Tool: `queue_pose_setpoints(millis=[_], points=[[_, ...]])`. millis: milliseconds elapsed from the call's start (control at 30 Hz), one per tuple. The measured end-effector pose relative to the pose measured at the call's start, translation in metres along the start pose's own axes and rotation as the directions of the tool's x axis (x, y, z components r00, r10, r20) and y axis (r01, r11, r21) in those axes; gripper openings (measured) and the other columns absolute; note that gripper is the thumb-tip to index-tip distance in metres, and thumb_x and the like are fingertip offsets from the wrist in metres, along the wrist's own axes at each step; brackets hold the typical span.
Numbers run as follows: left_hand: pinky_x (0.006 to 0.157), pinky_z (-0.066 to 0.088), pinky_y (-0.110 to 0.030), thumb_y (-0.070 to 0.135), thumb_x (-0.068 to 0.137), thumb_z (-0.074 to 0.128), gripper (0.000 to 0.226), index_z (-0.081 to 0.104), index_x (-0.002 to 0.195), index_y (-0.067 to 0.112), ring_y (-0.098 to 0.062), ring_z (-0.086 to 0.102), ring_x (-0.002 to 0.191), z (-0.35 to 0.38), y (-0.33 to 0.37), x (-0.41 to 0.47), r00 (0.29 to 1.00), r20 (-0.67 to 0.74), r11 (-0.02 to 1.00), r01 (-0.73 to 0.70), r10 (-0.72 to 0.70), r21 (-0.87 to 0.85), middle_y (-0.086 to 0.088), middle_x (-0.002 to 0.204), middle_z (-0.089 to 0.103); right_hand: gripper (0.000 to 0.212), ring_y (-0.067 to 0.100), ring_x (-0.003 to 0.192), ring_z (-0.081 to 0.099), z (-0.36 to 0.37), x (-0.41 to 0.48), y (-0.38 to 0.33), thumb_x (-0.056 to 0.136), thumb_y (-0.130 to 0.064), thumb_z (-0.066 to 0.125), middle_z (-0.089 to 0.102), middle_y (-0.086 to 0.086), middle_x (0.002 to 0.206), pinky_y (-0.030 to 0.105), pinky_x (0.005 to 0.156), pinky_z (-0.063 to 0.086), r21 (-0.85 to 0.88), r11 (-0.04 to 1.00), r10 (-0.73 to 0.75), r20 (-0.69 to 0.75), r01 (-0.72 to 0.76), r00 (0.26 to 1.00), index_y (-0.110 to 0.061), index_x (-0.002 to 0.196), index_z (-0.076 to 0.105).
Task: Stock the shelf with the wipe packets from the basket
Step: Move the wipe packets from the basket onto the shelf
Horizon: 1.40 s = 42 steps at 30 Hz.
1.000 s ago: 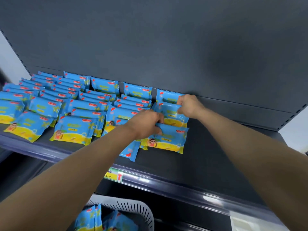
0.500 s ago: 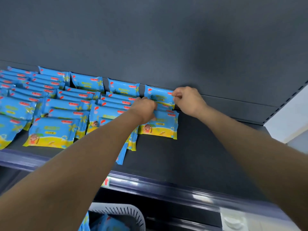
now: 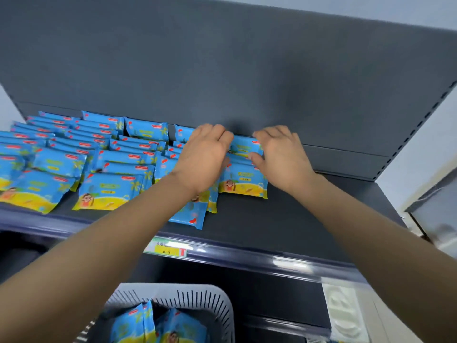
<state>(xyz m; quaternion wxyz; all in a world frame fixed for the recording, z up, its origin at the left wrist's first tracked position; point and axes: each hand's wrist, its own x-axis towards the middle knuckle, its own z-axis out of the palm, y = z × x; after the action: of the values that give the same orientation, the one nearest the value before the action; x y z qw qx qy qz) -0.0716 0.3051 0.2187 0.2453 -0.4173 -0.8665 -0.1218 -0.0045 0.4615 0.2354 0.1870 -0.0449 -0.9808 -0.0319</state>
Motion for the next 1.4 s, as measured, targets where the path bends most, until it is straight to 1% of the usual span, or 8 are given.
queue_pose_setpoints(millis=[167, 333, 567, 733, 967, 1067, 1267, 1400], points=[[0.109, 0.026, -0.041, 0.01, 0.077, 0.069, 0.044, 0.055, 0.116, -0.002, -0.037, 0.051, 0.105, -0.072, 0.001, -0.033, 0.983, -0.18, 0.999, -0.041, 0.037, -0.016, -0.017, 0.109, 0.057, 0.045, 0.027, 0.125, 0.038, -0.046, -0.025, -0.047, 0.091, -0.034, 0.053, 0.051, 0.006, 0.132, 0.037, 0.098, 0.03, 0.006, 0.999, -0.043, -0.123, 0.044, 0.991, -0.011, 0.13, 0.048], [0.109, 0.028, -0.046, 0.011, 0.073, 0.072, 0.049, 0.056, 0.116, -0.003, -0.038, 0.054, 0.105, -0.126, -0.001, -0.068, 0.961, -0.272, 0.999, -0.042, 0.043, 0.012, -0.019, 0.111, 0.057, 0.045, 0.029, 0.125, 0.039, -0.085, -0.051, -0.09, 0.089, -0.029, 0.058, 0.052, 0.007, 0.13, 0.038, 0.098, 0.03, 0.036, 0.997, -0.064, -0.234, 0.074, 0.97, -0.008, 0.128, 0.05], [0.105, 0.029, -0.044, 0.017, 0.073, 0.074, 0.053, 0.054, 0.118, -0.003, -0.038, 0.051, 0.106, -0.161, -0.007, -0.143, 0.954, -0.296, 0.999, -0.034, 0.043, 0.038, -0.021, 0.115, 0.056, 0.047, 0.033, 0.124, 0.042, -0.105, -0.092, -0.143, 0.086, -0.023, 0.062, 0.051, 0.013, 0.132, 0.041, 0.099, 0.031, 0.088, 0.989, -0.082, -0.347, 0.119, 0.934, -0.004, 0.127, 0.051], [0.098, 0.032, -0.042, 0.019, 0.076, 0.069, 0.051, 0.053, 0.118, -0.004, -0.04, 0.053, 0.106, -0.154, -0.016, -0.19, 0.969, -0.246, 1.0, 0.004, 0.0, 0.017, -0.022, 0.116, 0.055, 0.046, 0.034, 0.124, 0.041, -0.087, -0.113, -0.177, 0.085, -0.022, 0.061, 0.048, 0.013, 0.135, 0.038, 0.099, 0.027, 0.158, 0.976, -0.09, -0.326, 0.149, 0.941, -0.004, 0.127, 0.05], [0.089, 0.04, -0.045, 0.018, 0.072, 0.073, 0.052, 0.055, 0.116, -0.003, -0.04, 0.054, 0.104, -0.1, -0.036, -0.249, 0.992, -0.033, 0.991, 0.116, -0.118, -0.06, -0.023, 0.113, 0.056, 0.043, 0.035, 0.117, 0.047, -0.01, -0.144, -0.217, 0.083, -0.023, 0.062, 0.053, 0.014, 0.126, 0.043, 0.095, 0.035, 0.236, 0.955, -0.144, -0.156, 0.178, 0.977, -0.005, 0.121, 0.055], [0.086, 0.037, -0.043, 0.016, 0.074, 0.072, 0.05, 0.054, 0.118, -0.001, -0.04, 0.052, 0.102, -0.06, -0.046, -0.282, 0.969, 0.163, 0.975, 0.204, -0.187, -0.093, -0.021, 0.112, 0.055, 0.038, 0.033, 0.117, 0.046, 0.041, -0.164, -0.224, 0.088, -0.024, 0.056, 0.053, 0.013, 0.125, 0.043, 0.093, 0.036, 0.282, 0.95, -0.154, 0.05, 0.134, 0.987, -0.006, 0.122, 0.053], [0.099, 0.036, -0.039, 0.022, 0.081, 0.067, 0.056, 0.045, 0.131, 0.009, -0.032, 0.047, 0.117, 0.021, -0.059, -0.347, 0.761, 0.592, 0.903, 0.412, -0.267, -0.122, -0.014, 0.128, 0.049, 0.036, 0.03, 0.116, 0.048, 0.135, -0.205, -0.225, 0.094, -0.024, 0.05, 0.053, 0.011, 0.127, 0.041, 0.097, 0.039, 0.344, 0.939, -0.152, 0.43, -0.006, 0.89, -0.011, 0.128, 0.049], [0.097, 0.039, -0.039, 0.019, 0.081, 0.068, 0.053, 0.046, 0.128, 0.008, -0.032, 0.049, 0.114, 0.062, -0.058, -0.377, 0.649, 0.726, 0.876, 0.462, -0.228, -0.138, -0.013, 0.127, 0.048, 0.033, 0.033, 0.11, 0.054, 0.178, -0.212, -0.231, 0.091, -0.022, 0.054, 0.058, 0.014, 0.119, 0.04, 0.091, 0.045, 0.324, 0.946, -0.162, 0.546, -0.029, 0.822, -0.008, 0.121, 0.053]])
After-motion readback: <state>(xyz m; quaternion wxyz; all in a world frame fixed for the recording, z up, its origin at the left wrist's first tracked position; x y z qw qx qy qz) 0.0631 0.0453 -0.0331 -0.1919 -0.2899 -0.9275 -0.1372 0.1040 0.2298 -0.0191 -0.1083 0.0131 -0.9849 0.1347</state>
